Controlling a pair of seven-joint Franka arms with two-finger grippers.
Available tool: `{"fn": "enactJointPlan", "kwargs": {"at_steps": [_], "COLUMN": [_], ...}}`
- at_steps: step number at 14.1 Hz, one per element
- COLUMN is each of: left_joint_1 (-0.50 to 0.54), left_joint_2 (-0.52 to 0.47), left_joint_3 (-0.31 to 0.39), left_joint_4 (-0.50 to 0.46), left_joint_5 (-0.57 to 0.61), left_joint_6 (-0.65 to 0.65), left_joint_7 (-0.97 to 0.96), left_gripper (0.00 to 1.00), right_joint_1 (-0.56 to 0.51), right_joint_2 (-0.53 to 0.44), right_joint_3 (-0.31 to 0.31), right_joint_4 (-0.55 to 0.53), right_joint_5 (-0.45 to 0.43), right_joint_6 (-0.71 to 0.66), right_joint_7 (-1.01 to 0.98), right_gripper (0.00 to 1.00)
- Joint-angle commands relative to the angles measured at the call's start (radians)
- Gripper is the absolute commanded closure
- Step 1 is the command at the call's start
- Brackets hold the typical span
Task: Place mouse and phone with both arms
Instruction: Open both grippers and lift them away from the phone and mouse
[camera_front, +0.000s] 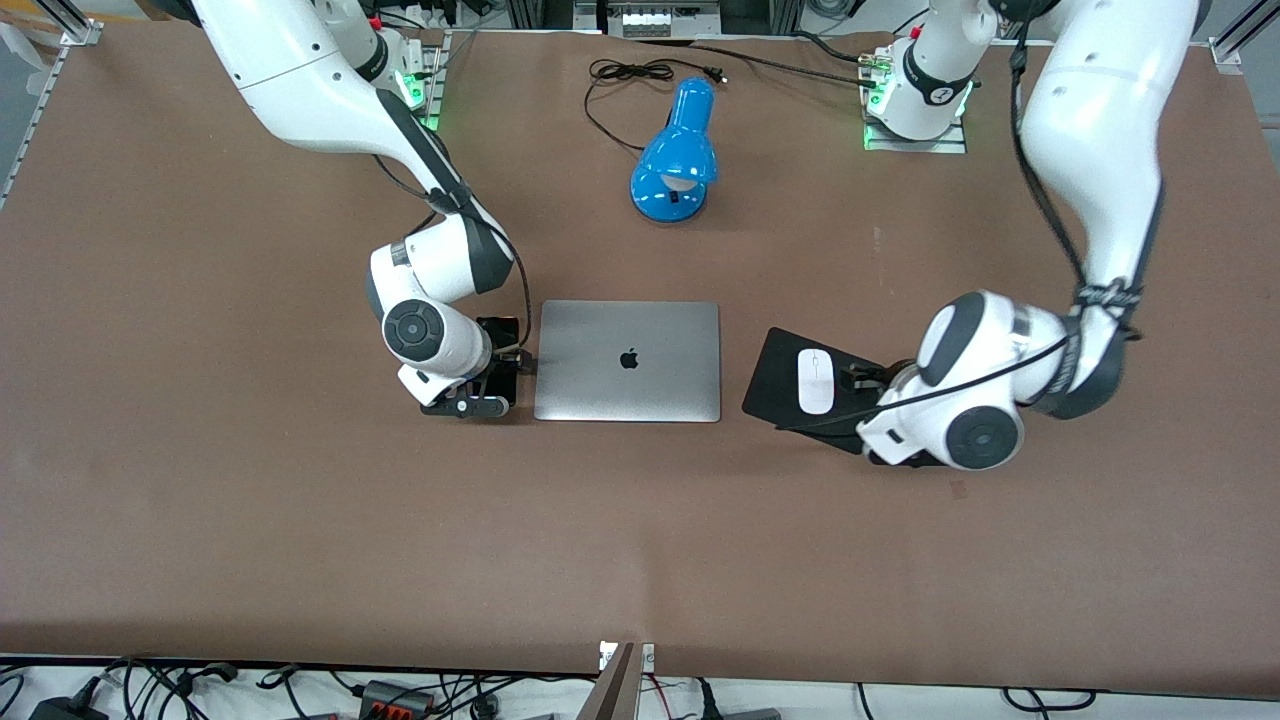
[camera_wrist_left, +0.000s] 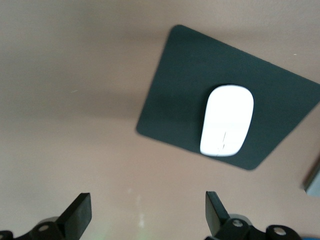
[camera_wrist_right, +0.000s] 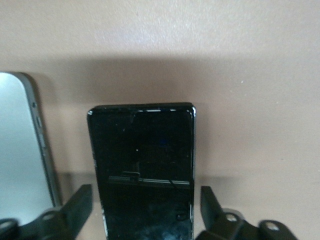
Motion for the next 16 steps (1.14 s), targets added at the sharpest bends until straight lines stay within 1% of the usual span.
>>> {"fn": "enactJointPlan", "kwargs": {"at_steps": [1, 3, 4, 5, 7, 9, 11, 13, 14, 15, 16], "left_joint_1": [0.047, 0.084, 0.089, 0.101, 0.13, 0.157, 0.169, 0.17, 0.175, 0.187, 0.195], "left_joint_2": [-0.136, -0.232, -0.281, -0.32, -0.407, -0.426, -0.426, -0.432, -0.458, -0.517, -0.589], "left_joint_3": [-0.007, -0.014, -0.01, -0.013, -0.013, -0.007, -0.01, -0.011, -0.014, -0.014, -0.016], "left_joint_4": [-0.028, -0.026, -0.028, -0.026, -0.02, -0.005, -0.022, -0.029, -0.072, -0.159, -0.272], "left_joint_5": [0.008, -0.004, -0.033, -0.051, -0.058, -0.079, -0.084, -0.084, -0.085, -0.085, -0.093], "left_joint_6": [-0.074, -0.093, -0.113, -0.142, -0.211, -0.234, -0.233, -0.228, -0.224, -0.184, -0.114], "left_joint_7": [0.005, 0.004, 0.004, 0.002, 0.026, 0.094, 0.14, 0.145, 0.146, 0.158, 0.174], "left_gripper": [0.0, 0.0, 0.0, 0.0, 0.0, 0.0, 0.0, 0.0, 0.0, 0.0, 0.0], "right_joint_1": [0.005, -0.003, -0.014, -0.024, -0.069, -0.119, -0.177, -0.249, -0.286, -0.335, -0.359], "right_joint_2": [-0.097, -0.177, -0.209, -0.223, -0.229, -0.232, -0.255, -0.29, -0.301, -0.326, -0.336], "right_joint_3": [-0.017, -0.027, -0.038, -0.044, -0.044, -0.044, -0.046, -0.046, -0.046, -0.046, -0.046], "right_joint_4": [0.01, 0.047, 0.094, 0.152, 0.304, 0.381, 0.4, 0.4, 0.4, 0.4, 0.4], "right_joint_5": [0.001, -0.002, -0.005, -0.005, -0.005, -0.007, -0.017, -0.016, -0.016, -0.01, -0.014], "right_joint_6": [-0.054, -0.135, -0.195, -0.273, -0.446, -0.536, -0.576, -0.576, -0.576, -0.574, -0.576], "right_joint_7": [0.013, 0.012, 0.006, -0.003, -0.036, -0.075, -0.129, -0.18, -0.198, -0.221, -0.259], "right_gripper": [0.0, 0.0, 0.0, 0.0, 0.0, 0.0, 0.0, 0.0, 0.0, 0.0, 0.0]}}
